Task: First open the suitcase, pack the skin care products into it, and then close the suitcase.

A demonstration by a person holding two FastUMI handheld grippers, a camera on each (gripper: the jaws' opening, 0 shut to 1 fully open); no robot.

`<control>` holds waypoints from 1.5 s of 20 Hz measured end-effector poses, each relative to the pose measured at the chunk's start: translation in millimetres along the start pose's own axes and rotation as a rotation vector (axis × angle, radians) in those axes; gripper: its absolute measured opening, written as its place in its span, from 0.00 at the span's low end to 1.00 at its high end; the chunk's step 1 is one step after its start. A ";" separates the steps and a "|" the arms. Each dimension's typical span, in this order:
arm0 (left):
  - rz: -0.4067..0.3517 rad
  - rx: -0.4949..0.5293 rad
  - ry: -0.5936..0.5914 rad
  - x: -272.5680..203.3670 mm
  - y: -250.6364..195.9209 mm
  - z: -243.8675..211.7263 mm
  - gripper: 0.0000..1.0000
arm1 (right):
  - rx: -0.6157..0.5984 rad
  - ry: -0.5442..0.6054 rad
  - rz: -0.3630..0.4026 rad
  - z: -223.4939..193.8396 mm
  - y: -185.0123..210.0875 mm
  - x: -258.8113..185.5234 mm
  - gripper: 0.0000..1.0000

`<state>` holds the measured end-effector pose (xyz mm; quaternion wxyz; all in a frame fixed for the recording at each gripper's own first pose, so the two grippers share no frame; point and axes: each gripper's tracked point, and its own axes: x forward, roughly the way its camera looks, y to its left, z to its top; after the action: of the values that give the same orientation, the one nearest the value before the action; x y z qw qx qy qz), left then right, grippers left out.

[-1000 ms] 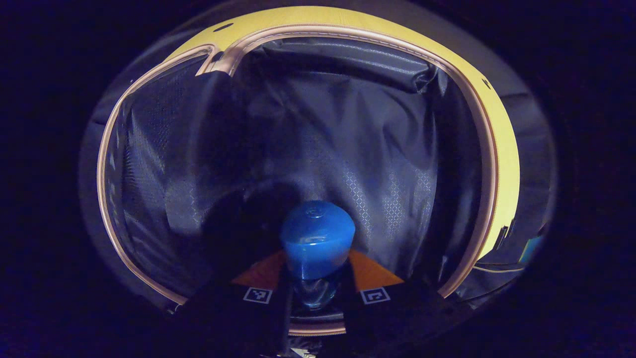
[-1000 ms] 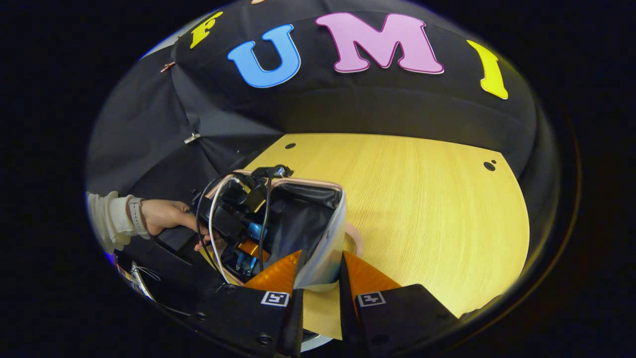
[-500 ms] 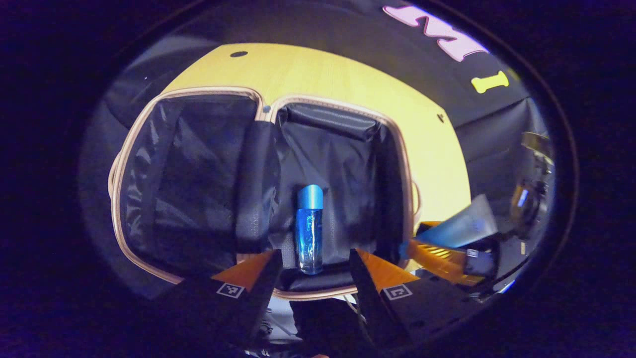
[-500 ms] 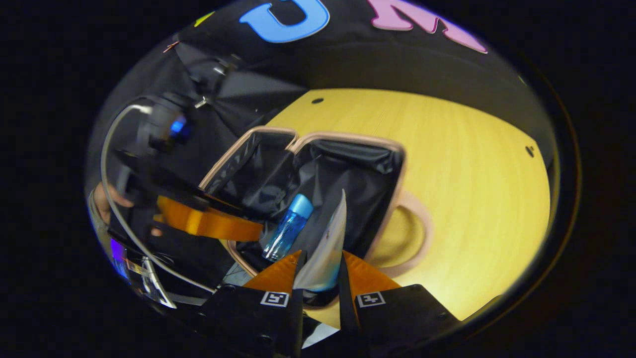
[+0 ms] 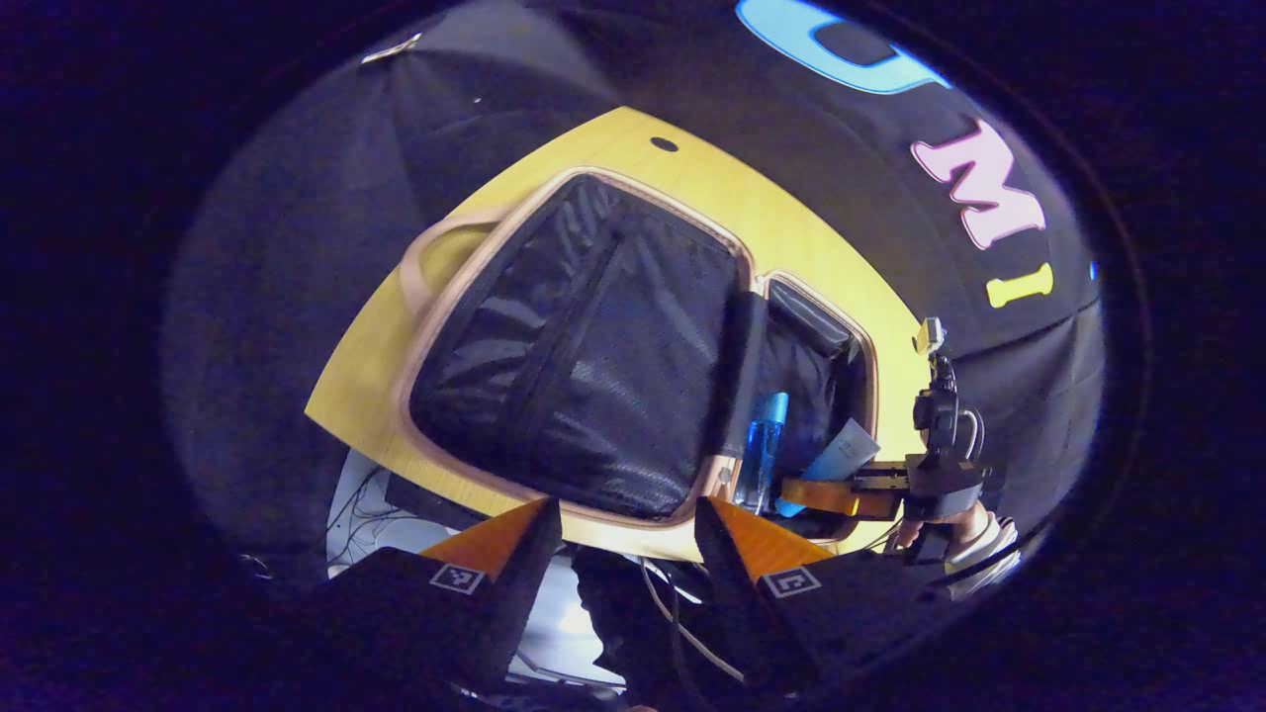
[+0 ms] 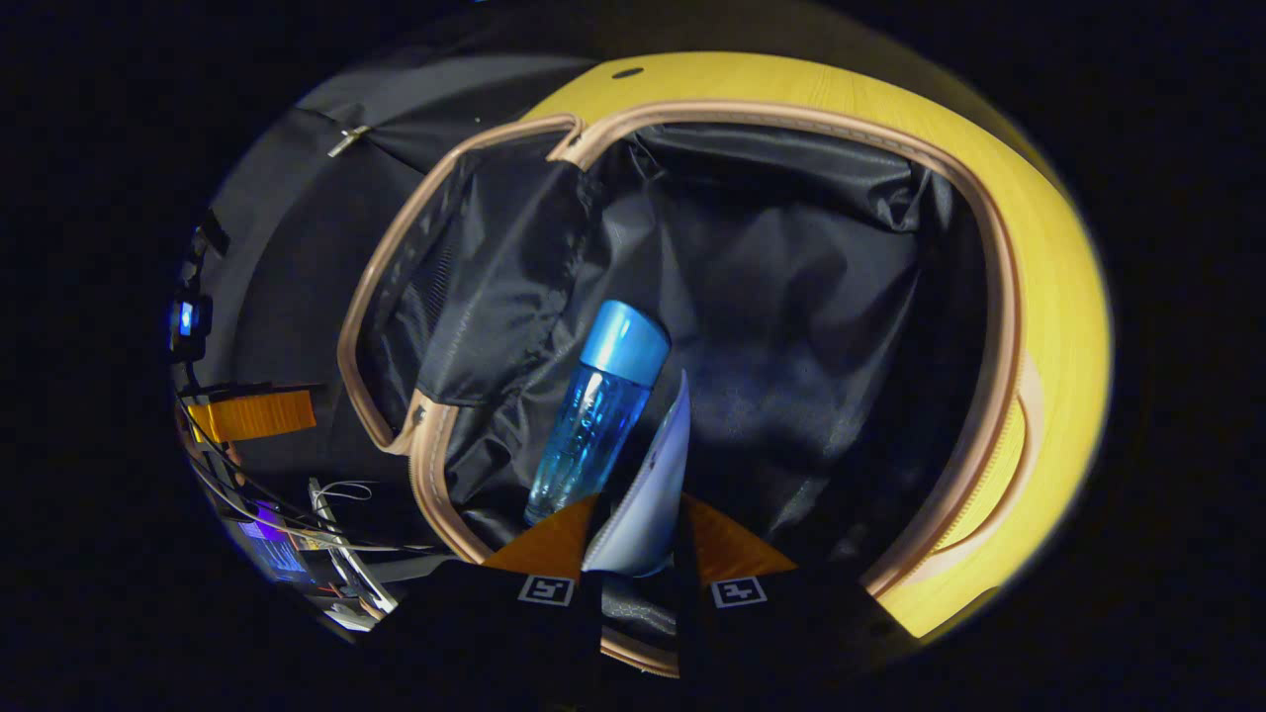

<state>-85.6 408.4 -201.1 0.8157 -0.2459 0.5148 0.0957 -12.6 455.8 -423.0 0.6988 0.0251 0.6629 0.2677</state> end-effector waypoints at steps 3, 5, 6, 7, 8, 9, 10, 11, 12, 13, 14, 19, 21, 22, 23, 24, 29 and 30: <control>0.031 -0.037 -0.007 7.1 26.4 -0.2 0.86 | 0.064 0.000 -0.012 1.1 -2.8 0.1 0.28; 0.035 -0.064 -0.009 5.2 25.3 4.0 0.86 | 0.085 -0.007 -0.048 -2.7 -9.9 -1.3 0.37; 0.026 -0.082 -0.016 8.0 23.3 10.0 0.86 | 0.092 -0.018 -0.064 -3.5 -11.6 -5.7 0.39; 0.012 -0.102 -0.019 9.4 20.0 16.5 0.86 | 0.106 -0.038 -0.027 -3.1 -1.1 -7.9 0.46; 0.003 -0.117 -0.022 12.9 16.4 21.5 0.86 | 0.119 -0.065 0.005 2.7 12.2 -12.1 0.59; 0.005 -0.122 -0.028 15.1 13.9 27.1 0.87 | 0.125 -0.097 0.015 7.4 19.6 -14.9 0.72; 0.016 -0.122 -0.033 24.5 21.7 29.6 0.86 | 0.121 -0.133 0.021 14.0 25.1 -22.1 0.85; 0.030 -0.117 -0.041 32.3 29.8 37.1 0.86 | 0.109 -0.179 0.036 19.3 29.0 -39.0 0.98; 0.040 -0.112 -0.049 38.9 39.6 44.2 0.86 | 0.093 -0.229 0.046 25.6 32.5 -50.0 0.98; 0.055 -0.112 -0.058 40.8 46.5 56.7 0.86 | 0.075 -0.280 0.054 30.4 35.4 -61.0 0.98; 0.068 -0.110 -0.076 31.5 52.0 69.8 0.86 | 0.055 -0.329 0.059 35.2 37.0 -73.5 0.98; 0.136 -0.127 -0.118 45.8 88.9 140.8 0.86 | -0.070 -0.483 0.033 35.2 31.2 -125.9 0.98; 0.196 -0.137 -0.099 64.9 109.6 159.5 0.86 | 0.006 -0.488 0.074 30.7 35.1 -138.7 0.97; 0.225 -0.142 -0.079 74.1 120.4 164.1 0.86 | 0.047 -0.516 0.082 35.8 33.9 -144.7 0.98; 0.247 -0.149 -0.055 83.3 128.4 165.7 0.86 | 0.070 -0.535 0.069 38.2 26.0 -146.9 0.97; 0.261 -0.155 -0.034 92.0 133.7 167.0 0.86 | 0.081 -0.544 0.046 37.9 16.8 -147.7 0.97; 0.305 -0.134 0.027 125.4 138.5 171.8 0.60 | 0.141 -0.528 0.003 16.9 -6.9 -148.6 0.98; 0.323 -0.110 0.014 128.8 140.5 176.8 0.49 | 0.160 -0.526 -0.003 14.1 -11.1 -147.7 0.97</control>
<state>55.2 605.2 -296.2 0.7713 -0.2049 0.5474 0.2520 7.8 390.6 -290.8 0.8430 0.1479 0.4778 0.1978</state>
